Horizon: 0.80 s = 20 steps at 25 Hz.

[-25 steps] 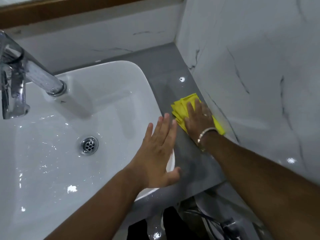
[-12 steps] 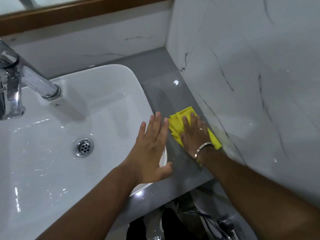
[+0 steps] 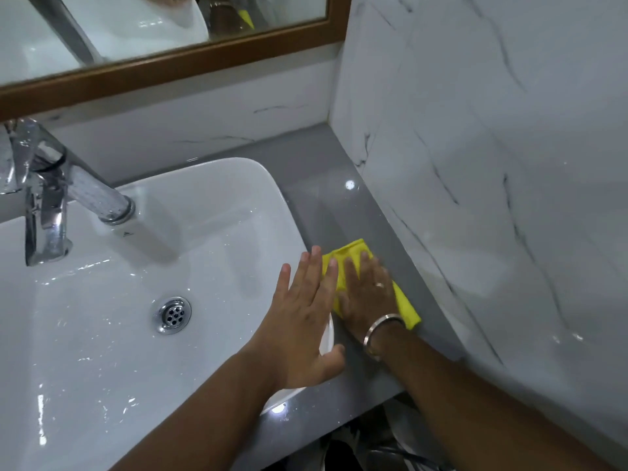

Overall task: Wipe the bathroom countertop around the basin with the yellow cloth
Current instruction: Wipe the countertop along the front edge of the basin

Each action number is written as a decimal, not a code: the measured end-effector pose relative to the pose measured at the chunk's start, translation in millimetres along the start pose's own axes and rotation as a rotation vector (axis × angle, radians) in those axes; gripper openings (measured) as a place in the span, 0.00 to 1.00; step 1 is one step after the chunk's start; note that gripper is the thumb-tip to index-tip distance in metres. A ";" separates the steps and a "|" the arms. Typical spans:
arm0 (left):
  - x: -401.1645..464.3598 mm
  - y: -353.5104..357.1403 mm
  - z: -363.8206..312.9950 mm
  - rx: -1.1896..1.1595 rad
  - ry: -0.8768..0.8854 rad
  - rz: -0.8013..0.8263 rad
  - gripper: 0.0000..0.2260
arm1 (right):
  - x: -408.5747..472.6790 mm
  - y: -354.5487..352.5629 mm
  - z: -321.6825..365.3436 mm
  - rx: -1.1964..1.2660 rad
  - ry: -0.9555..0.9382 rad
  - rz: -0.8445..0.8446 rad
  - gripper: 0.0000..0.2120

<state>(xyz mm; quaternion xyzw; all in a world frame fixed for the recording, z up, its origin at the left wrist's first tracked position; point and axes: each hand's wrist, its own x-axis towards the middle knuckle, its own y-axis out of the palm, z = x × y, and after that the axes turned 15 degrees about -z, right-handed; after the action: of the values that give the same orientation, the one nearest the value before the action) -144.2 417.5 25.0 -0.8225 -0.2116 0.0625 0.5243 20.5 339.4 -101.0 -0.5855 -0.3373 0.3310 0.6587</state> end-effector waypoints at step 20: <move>35.6 -28.4 27.8 0.180 0.424 0.182 0.54 | 13.4 -6.6 -38.0 0.036 -0.152 0.054 0.33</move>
<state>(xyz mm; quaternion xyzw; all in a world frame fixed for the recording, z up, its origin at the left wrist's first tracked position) -129.2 465.8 42.2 -0.7827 -0.0156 -0.0458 0.6205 59.8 329.1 -97.0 -0.5557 -0.3643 0.3979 0.6325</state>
